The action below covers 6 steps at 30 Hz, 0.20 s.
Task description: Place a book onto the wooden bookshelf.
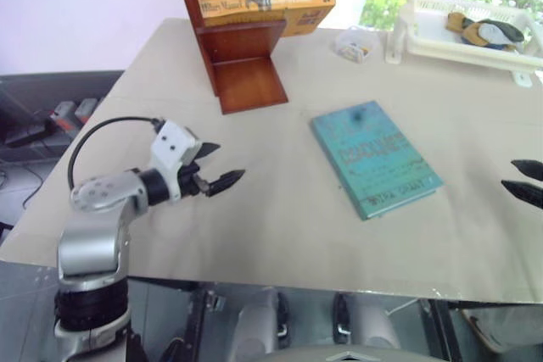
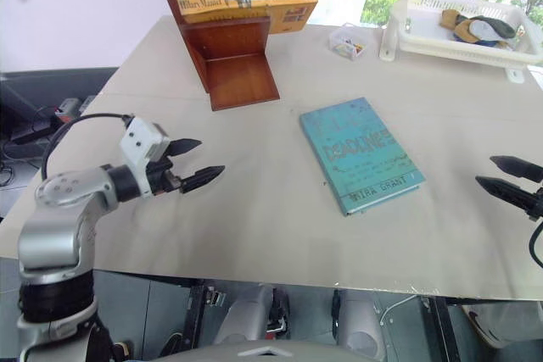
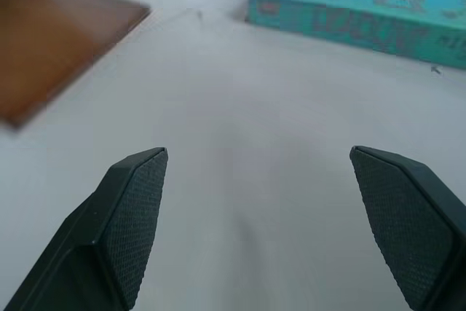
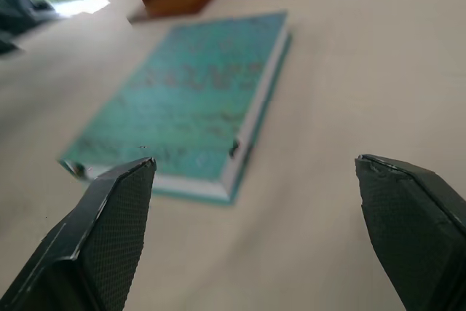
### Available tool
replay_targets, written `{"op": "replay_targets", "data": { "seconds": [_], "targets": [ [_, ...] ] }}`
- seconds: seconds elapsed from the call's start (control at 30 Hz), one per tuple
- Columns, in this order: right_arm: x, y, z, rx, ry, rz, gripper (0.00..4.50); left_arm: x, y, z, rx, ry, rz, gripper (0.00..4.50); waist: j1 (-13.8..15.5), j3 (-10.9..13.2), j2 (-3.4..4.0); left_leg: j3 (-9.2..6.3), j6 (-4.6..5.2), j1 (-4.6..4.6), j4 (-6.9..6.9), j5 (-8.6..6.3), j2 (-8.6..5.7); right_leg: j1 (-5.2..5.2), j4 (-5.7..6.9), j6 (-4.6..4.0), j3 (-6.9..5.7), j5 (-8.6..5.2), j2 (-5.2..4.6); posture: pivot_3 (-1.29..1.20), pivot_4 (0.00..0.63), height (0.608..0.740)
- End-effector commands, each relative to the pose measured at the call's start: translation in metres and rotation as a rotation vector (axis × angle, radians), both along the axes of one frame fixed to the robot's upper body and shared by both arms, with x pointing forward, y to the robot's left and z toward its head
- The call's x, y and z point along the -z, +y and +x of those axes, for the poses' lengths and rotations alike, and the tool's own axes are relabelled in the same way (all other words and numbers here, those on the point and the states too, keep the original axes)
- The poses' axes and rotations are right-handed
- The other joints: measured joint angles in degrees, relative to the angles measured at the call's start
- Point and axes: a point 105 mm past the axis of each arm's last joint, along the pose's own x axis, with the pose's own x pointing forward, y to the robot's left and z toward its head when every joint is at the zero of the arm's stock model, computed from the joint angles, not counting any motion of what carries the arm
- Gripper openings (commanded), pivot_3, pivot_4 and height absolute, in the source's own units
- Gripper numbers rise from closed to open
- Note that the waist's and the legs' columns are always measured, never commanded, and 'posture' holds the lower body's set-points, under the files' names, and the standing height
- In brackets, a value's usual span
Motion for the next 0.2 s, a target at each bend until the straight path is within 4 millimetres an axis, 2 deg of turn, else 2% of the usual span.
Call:
{"op": "replay_targets", "data": {
  "seconds": [0.03,0.2],
  "targets": [
    [-0.0007,-0.0125,0.0015,0.039,-0.026,-0.127,4.5,0.0019,0.0092,-0.0027,-0.004,-0.048,-0.05,4.24,0.0,0.0,0.03,-0.02,0.03,-0.01,0.0,-0.02,0.01,-0.02,0.0,-0.02,-0.02,0.02,-0.07,0.0,0.15,0.712],
    [0.0027,-0.0171,0.0006,0.051,-0.021,-0.132,4.5,0.0059,0.0014,0.0002,0.037,-0.061,-0.063,4.24,0.0,0.0,0.04,-0.14,-0.03,-0.12,0.0,0.03,0.02,-0.07,0.01,-0.24,-0.35,0.16,-0.52,0.0,0.15,0.712]
  ]
}}
